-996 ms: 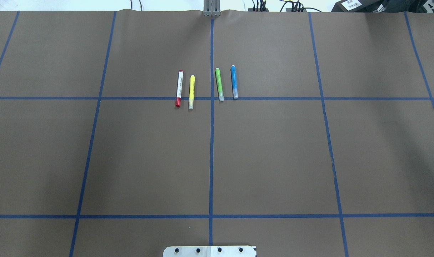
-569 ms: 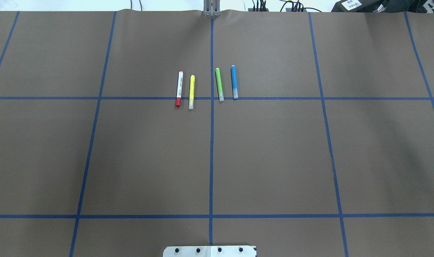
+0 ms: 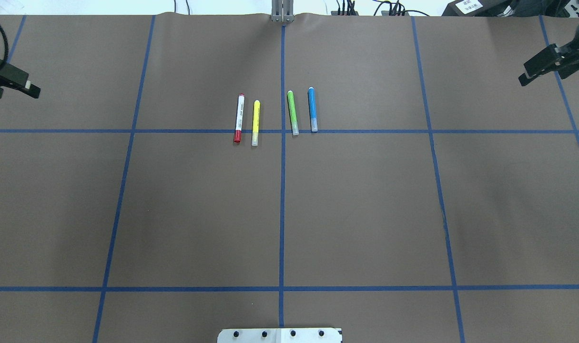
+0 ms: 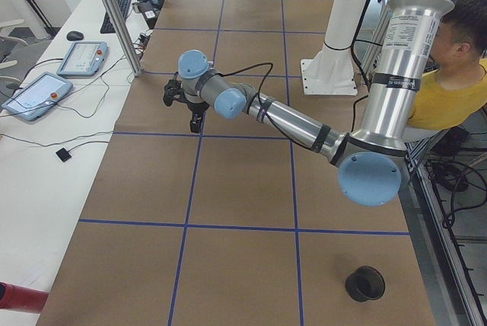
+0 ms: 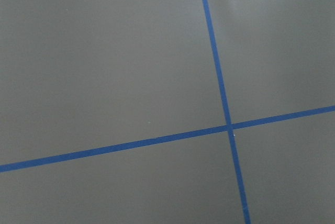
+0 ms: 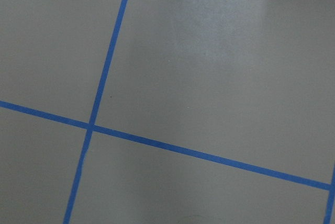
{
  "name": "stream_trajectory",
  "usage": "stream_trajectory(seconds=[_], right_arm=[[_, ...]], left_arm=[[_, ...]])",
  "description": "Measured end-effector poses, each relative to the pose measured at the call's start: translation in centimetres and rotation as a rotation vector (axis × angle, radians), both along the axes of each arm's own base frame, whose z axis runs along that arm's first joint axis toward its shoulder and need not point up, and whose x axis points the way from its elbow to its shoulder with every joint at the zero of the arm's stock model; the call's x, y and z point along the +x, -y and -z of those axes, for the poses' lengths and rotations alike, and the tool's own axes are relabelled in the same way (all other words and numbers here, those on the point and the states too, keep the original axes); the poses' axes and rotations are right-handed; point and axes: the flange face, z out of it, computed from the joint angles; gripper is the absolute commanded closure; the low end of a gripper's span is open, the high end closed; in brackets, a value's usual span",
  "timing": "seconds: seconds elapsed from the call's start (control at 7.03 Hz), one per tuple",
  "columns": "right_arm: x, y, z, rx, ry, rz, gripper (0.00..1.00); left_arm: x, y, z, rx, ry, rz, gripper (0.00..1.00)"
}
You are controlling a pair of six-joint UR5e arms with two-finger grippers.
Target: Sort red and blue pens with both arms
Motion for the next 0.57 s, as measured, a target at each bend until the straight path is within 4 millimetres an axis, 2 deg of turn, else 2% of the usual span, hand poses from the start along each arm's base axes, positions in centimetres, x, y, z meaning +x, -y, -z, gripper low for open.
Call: stream_trajectory(seconds=[0.28,0.57], right_arm=[[-5.1,0.5,2.6,-0.041,0.007,-0.002,0.00],[-9.4,0.3,4.5,-0.076,0.001,-0.014,0.00]], left_arm=[[6.9,1.3,3.4,-0.066,0.021,0.022,0.00],[14.7,2.8,6.5,-0.126,0.034,0.026,0.00]])
